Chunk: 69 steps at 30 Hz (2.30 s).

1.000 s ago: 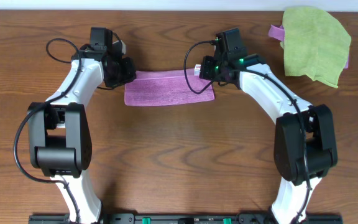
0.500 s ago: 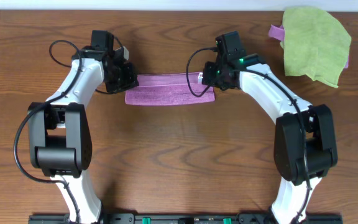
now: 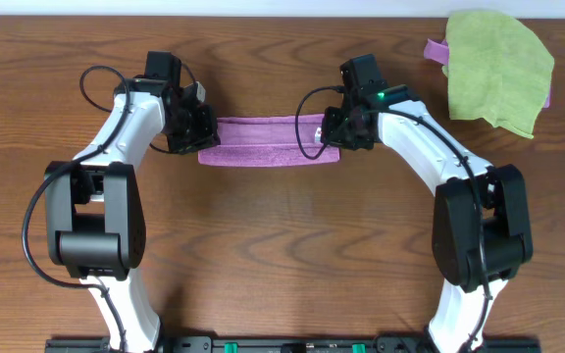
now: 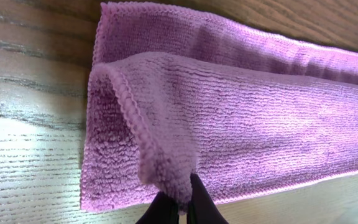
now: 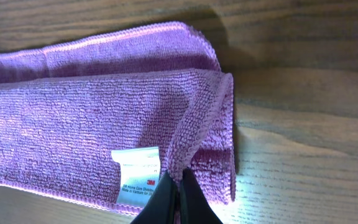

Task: Fold the cloth
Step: 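Lower the folded edge onto the top edge and press it flat, then release the cloth and pull both grippers outward to the sides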

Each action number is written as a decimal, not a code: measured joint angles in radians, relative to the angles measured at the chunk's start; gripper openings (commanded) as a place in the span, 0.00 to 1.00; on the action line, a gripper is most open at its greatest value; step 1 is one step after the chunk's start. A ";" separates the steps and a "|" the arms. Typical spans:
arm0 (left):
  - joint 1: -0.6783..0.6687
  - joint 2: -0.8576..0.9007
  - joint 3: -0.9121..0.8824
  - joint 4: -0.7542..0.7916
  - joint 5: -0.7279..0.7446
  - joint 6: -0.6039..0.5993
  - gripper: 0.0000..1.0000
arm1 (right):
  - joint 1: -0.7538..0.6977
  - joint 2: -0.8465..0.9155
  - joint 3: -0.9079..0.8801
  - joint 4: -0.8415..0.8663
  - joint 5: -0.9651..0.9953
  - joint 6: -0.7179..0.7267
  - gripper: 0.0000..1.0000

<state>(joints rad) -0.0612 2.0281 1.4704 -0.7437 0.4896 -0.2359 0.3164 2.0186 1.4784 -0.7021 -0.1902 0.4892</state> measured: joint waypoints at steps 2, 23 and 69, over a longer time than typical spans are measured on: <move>0.000 0.000 0.000 -0.005 -0.006 -0.003 0.06 | 0.000 0.000 0.000 -0.007 -0.001 0.000 0.02; -0.005 0.000 0.000 -0.088 -0.052 -0.007 0.90 | -0.005 0.000 0.000 -0.105 0.006 0.003 0.41; 0.145 -0.819 -0.437 -0.105 -0.217 -0.003 0.95 | -0.025 -0.658 -0.512 0.041 0.104 -0.033 0.99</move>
<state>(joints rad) 0.0834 1.2091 1.0336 -0.8486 0.2722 -0.2390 0.2913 1.3605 0.9661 -0.6609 -0.0864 0.4561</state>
